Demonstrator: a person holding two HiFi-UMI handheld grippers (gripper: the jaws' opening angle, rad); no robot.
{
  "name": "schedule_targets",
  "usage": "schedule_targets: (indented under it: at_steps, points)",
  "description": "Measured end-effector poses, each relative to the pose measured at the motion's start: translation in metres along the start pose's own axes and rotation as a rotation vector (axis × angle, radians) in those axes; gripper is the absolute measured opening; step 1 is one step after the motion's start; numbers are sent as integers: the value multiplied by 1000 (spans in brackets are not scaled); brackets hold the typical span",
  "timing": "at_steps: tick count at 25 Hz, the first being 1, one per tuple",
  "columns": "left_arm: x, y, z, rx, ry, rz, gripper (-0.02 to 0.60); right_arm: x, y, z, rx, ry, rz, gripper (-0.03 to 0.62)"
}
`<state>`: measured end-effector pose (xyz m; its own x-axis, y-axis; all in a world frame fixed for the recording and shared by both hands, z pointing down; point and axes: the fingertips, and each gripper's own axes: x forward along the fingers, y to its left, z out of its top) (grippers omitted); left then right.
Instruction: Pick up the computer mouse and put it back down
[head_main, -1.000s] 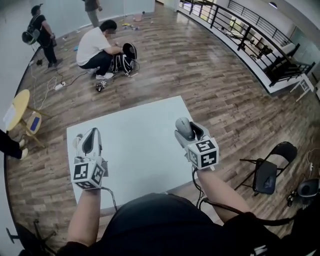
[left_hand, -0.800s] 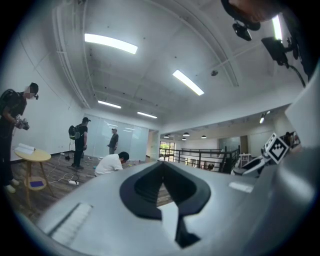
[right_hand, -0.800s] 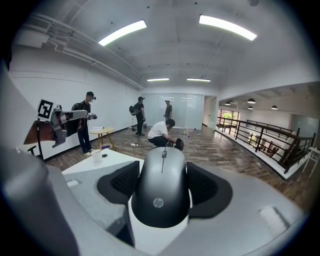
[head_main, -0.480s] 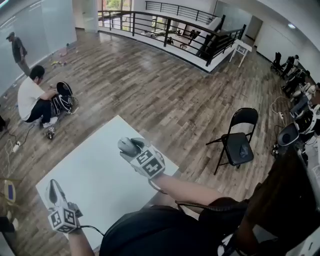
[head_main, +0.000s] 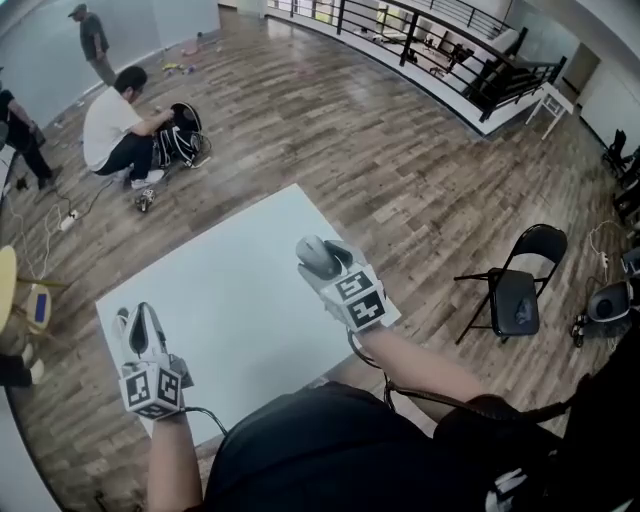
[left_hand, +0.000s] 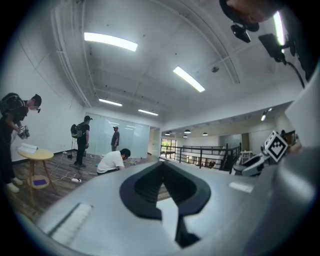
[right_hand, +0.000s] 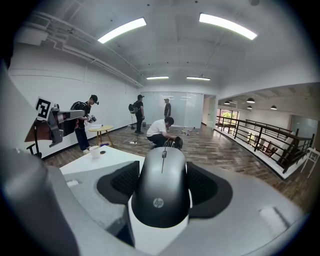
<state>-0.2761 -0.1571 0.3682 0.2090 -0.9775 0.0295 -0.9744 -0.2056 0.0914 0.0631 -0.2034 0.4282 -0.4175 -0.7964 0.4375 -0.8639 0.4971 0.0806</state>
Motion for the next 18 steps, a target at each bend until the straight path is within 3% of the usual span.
schedule_targets:
  at_steps: [18]
  points:
    - [-16,-19,-3,34,37,50,8,3,-5,-33,18,53,41,295]
